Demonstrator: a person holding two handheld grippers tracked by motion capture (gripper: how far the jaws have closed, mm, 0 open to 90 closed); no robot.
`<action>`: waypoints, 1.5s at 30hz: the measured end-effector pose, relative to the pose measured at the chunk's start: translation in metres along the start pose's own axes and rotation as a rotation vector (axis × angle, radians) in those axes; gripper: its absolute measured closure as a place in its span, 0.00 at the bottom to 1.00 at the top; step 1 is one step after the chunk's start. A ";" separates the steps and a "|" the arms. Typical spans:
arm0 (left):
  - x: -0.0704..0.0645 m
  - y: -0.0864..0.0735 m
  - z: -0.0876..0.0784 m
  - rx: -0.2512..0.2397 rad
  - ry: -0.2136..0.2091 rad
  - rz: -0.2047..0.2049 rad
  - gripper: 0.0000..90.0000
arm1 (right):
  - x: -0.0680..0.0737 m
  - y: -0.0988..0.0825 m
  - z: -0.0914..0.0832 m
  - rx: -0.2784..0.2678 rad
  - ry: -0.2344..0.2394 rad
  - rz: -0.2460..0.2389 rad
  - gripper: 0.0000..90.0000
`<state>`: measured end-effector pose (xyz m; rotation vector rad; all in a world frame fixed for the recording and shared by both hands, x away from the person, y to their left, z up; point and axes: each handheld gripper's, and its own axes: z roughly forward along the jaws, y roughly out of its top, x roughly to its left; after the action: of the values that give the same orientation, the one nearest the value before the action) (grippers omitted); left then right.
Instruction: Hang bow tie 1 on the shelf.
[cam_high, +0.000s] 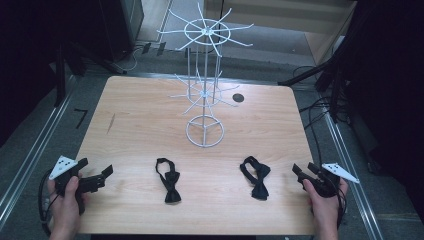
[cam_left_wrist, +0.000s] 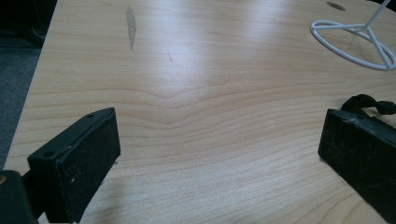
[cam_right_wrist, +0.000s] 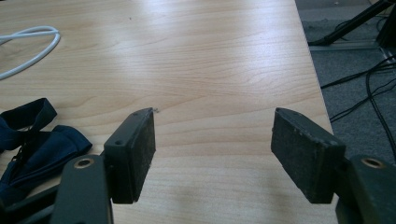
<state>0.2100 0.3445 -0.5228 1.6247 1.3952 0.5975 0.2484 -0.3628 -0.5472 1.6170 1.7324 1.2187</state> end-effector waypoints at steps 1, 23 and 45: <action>0.000 0.000 0.000 -0.002 0.002 0.001 0.00 | 0.001 0.001 -0.001 0.000 -0.004 0.001 0.36; -0.001 0.000 0.000 -0.004 0.005 0.005 0.00 | 0.039 0.006 0.003 0.020 0.033 -0.081 0.37; -0.001 0.000 0.000 -0.005 0.005 0.007 0.00 | 0.072 0.004 0.014 0.061 0.106 -0.146 0.41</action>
<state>0.2097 0.3431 -0.5229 1.6265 1.3914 0.6093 0.2479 -0.2902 -0.5343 1.4543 1.9339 1.2119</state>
